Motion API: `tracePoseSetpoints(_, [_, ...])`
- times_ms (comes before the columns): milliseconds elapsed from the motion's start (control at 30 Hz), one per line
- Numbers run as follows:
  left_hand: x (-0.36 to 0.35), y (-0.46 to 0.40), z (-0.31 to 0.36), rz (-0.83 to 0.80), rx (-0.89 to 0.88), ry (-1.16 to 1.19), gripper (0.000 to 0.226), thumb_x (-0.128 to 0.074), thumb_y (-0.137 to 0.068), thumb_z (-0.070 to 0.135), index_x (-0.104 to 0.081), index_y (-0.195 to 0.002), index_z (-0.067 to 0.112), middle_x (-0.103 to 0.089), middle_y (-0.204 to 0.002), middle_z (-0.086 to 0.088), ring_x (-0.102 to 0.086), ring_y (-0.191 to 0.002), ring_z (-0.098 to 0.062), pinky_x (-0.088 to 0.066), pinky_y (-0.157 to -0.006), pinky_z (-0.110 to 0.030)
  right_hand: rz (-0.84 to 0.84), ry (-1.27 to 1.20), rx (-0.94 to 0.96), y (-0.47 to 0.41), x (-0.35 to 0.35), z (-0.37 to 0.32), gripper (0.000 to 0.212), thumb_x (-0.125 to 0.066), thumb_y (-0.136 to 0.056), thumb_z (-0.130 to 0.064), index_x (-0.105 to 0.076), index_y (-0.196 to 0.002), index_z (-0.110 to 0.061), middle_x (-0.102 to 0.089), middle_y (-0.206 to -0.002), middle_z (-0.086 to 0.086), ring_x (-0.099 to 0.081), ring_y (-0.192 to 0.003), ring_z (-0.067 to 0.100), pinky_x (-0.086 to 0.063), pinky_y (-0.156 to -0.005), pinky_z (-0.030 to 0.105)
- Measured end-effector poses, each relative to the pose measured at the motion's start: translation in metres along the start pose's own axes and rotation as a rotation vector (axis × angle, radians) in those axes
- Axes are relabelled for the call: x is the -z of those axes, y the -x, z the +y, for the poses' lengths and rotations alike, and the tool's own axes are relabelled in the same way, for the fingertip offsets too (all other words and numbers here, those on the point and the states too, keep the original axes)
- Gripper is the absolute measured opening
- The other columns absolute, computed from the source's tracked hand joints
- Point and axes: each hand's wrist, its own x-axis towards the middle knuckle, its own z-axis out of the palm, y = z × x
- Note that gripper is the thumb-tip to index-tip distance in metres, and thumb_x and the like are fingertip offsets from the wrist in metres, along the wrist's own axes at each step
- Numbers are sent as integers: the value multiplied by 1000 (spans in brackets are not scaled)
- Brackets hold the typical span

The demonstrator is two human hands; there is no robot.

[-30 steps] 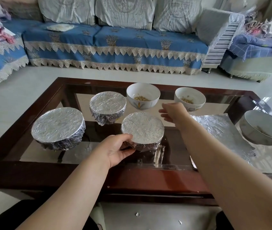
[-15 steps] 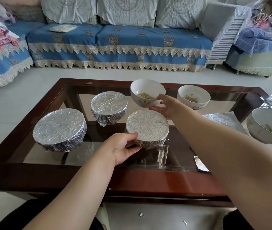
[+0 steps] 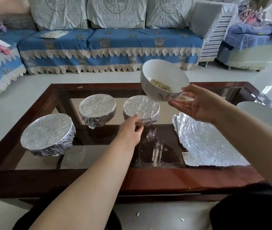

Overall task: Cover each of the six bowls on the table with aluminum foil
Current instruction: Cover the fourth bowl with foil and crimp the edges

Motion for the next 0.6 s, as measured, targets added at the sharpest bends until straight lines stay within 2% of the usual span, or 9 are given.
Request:
tracePoseSetpoints(100, [-10, -15, -1, 46, -200, -441, 48, -62, -98, 19, -47, -142, 10, -53, -135, -6, -57, -115, -24, -45, -100, -27, 4, 19, -66, 20, 17, 16, 44, -61, -84, -16, -44, -123, -3, -65, -111, 33, -72, -80, 31, -58, -76, 35])
tracePoseSetpoints(167, [-14, -22, 0, 19, -283, -699, 47, -60, -98, 21, -46, -142, 13, -60, -127, -6, -58, -118, -26, -46, -103, -30, 21, 6, -107, 26, 25, 28, 43, -61, -82, -15, -45, -121, -6, -66, -105, 34, -73, -78, 32, -59, -73, 35])
tracePoseSetpoints(200, [-14, -26, 2, 18, -270, -708, 47, -61, -97, 22, -47, -142, 13, -62, -125, -7, -58, -119, -28, -47, -105, -36, 31, 6, -124, 27, 28, 34, 39, -60, -84, -14, -47, -120, -6, -67, -102, 33, -73, -76, 31, -59, -72, 34])
tracePoseSetpoints(267, [-16, -42, 13, -61, -166, -515, 55, -64, -95, 28, -46, -144, 11, -61, -130, -13, -56, -124, -31, -45, -108, -43, 32, 17, -163, 29, 32, 44, 40, -61, -81, -12, -50, -119, -4, -68, -102, 32, -73, -76, 31, -59, -70, 33])
tracePoseSetpoints(300, [-9, -75, 14, -171, -68, -401, 66, -70, -91, 39, -46, -144, 8, -57, -136, -17, -55, -127, -33, -43, -110, -47, 31, 28, -184, 29, 33, 48, 45, -63, -77, -12, -51, -120, -3, -67, -104, 32, -73, -77, 31, -60, -69, 32])
tracePoseSetpoints(367, [-3, -83, 15, -290, -17, -403, 92, -77, -72, 66, -49, -132, 1, -50, -140, -18, -51, -125, -38, -37, -113, -57, 20, 53, -223, 28, 33, 55, 47, -63, -75, -10, -51, -120, -1, -67, -103, 33, -73, -76, 31, -61, -64, 31])
tracePoseSetpoints(467, [-14, -35, 22, -230, 67, -340, 83, -46, -86, 76, -59, -105, -3, -61, -118, -29, -59, -109, -46, -42, -99, -66, 15, 102, -263, 26, 29, 62, 32, -58, -88, -7, -52, -118, 1, -68, -98, 32, -73, -74, 31, -61, -63, 32])
tracePoseSetpoints(567, [-23, -9, 28, -100, 82, -275, 77, -32, -96, 70, -56, -123, 2, -66, -112, -27, -60, -110, -42, -47, -83, -62, 8, 139, -266, 24, 26, 71, 25, -56, -91, -7, -55, -114, 2, -68, -93, 31, -72, -73, 31, -59, -71, 34])
tracePoseSetpoints(600, [-25, -5, 32, -65, 26, -347, 66, -29, -102, 61, -58, -114, 3, -69, -102, -21, -62, -105, -36, -47, -82, -57, 6, 148, -265, 24, 25, 73, 23, -56, -91, -7, -55, -113, 1, -69, -92, 31, -72, -71, 31, -59, -71, 33])
